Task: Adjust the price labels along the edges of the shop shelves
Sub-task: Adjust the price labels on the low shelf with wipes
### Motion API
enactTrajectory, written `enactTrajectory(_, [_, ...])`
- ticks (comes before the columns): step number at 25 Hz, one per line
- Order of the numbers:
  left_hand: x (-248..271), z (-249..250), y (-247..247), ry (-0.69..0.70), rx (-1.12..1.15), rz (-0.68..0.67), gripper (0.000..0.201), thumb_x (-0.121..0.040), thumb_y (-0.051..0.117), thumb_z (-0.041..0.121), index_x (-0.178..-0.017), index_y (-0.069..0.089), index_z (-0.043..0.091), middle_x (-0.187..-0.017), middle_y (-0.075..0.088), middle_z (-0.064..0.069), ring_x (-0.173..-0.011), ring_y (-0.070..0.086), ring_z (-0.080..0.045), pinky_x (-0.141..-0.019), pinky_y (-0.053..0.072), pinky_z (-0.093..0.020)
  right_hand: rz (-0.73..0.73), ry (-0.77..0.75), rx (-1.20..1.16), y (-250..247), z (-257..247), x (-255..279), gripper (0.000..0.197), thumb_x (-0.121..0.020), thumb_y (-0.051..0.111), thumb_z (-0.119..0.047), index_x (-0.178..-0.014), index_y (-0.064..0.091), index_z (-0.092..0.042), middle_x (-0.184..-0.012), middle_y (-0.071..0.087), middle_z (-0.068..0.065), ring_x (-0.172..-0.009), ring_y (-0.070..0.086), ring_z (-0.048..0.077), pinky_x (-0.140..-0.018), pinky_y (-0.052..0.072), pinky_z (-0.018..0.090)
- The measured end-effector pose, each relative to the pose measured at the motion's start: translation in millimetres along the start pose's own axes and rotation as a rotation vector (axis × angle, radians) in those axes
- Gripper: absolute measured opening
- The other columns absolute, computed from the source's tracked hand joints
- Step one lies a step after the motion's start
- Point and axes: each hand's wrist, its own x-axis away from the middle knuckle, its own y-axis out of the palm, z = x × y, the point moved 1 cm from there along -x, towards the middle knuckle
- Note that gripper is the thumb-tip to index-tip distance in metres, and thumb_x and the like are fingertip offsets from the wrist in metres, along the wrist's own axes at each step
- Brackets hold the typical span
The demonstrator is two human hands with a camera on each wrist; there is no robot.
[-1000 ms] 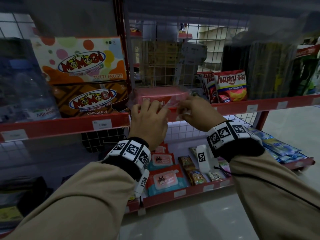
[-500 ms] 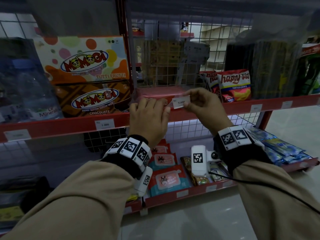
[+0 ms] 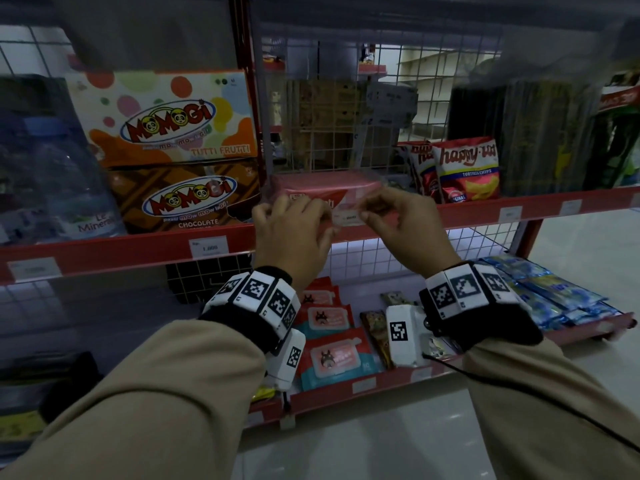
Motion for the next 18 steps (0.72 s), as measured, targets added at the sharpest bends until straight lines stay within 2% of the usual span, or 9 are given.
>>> enactTrajectory(3, [0.8, -1.4, -1.1, 0.011, -0.011, -0.018, 0.022, -0.088, 0.057, 0.043, -0.107, 0.057, 0.032, -0.107, 0.059, 0.011, -0.105, 0.047, -0.018, -0.091, 0.025, -0.038, 0.063, 0.018, 0.048, -6.1, 5.0, -9.2, 0.008, -0.088, 0.063, -0.011, -0.089, 0.066, -0.019, -0.079, 0.061, -0.019, -0.078, 0.058, -0.008, -0.073, 0.043, 0.003])
enactTrajectory(4, [0.6, -1.9, -1.5, 0.012, -0.009, -0.022, 0.022, -0.088, 0.058, 0.042, -0.108, 0.057, 0.032, -0.107, 0.060, 0.011, -0.105, 0.047, -0.018, -0.091, 0.027, -0.038, 0.051, 0.030, 0.073, -6.1, 6.6, -11.9, 0.009, -0.089, 0.062, -0.012, -0.090, 0.066, -0.020, -0.080, 0.062, -0.017, -0.080, 0.058, -0.004, -0.075, 0.044, 0.008])
enactTrajectory(6, [0.3, -1.0, -1.8, 0.017, -0.010, -0.021, 0.022, -0.087, 0.059, 0.042, -0.107, 0.058, 0.032, -0.106, 0.060, 0.011, -0.104, 0.048, -0.018, -0.090, 0.029, -0.038, 0.004, 0.057, 0.112, -4.8, 8.3, -15.1, 0.008, -0.089, 0.062, -0.012, -0.091, 0.066, -0.018, -0.085, 0.066, -0.008, -0.085, 0.061, 0.010, -0.081, 0.048, 0.023])
enactTrajectory(7, [0.4, -0.8, -2.4, 0.020, -0.014, -0.019, 0.022, -0.087, 0.059, 0.042, -0.106, 0.058, 0.032, -0.106, 0.060, 0.011, -0.104, 0.048, -0.018, -0.089, 0.029, -0.037, -0.020, 0.068, 0.115, -2.9, 8.6, -15.6, 0.008, -0.089, 0.062, -0.012, -0.092, 0.066, -0.017, -0.087, 0.067, -0.006, -0.086, 0.061, 0.012, -0.081, 0.049, 0.027])
enactTrajectory(11, [0.9, 2.8, 0.0, 0.021, -0.018, -0.020, 0.028, -0.088, 0.057, 0.045, -0.112, 0.058, 0.031, -0.108, 0.059, 0.007, -0.106, 0.048, -0.020, -0.088, 0.030, -0.038, -0.140, 0.095, 0.083, 2.5, 8.5, -11.8, 0.008, -0.090, 0.061, -0.012, -0.089, 0.063, -0.020, -0.083, 0.062, -0.010, -0.082, 0.059, 0.009, -0.079, 0.049, 0.027])
enactTrajectory(14, [-1.2, 6.0, 4.4, 0.016, -0.043, -0.074, 0.027, -0.090, 0.053, 0.046, -0.113, 0.058, 0.033, -0.109, 0.055, 0.006, -0.108, 0.047, -0.020, -0.089, 0.028, -0.039, -0.199, 0.098, 0.094, 2.1, 8.7, -12.3, 0.006, -0.090, 0.060, -0.013, -0.090, 0.062, -0.019, -0.084, 0.062, -0.007, -0.081, 0.059, 0.010, -0.078, 0.050, 0.028])
enactTrajectory(18, [-3.4, 7.3, 7.8, 0.016, -0.049, -0.092, 0.020, -0.093, 0.051, 0.039, -0.109, 0.062, 0.033, -0.106, 0.053, 0.006, -0.107, 0.046, -0.020, -0.090, 0.026, -0.039, -0.240, 0.013, 0.235, -0.6, 8.8, -13.0, 0.005, -0.086, 0.063, -0.016, -0.090, 0.063, -0.019, -0.087, 0.059, -0.006, -0.082, 0.055, 0.011, -0.076, 0.047, 0.027])
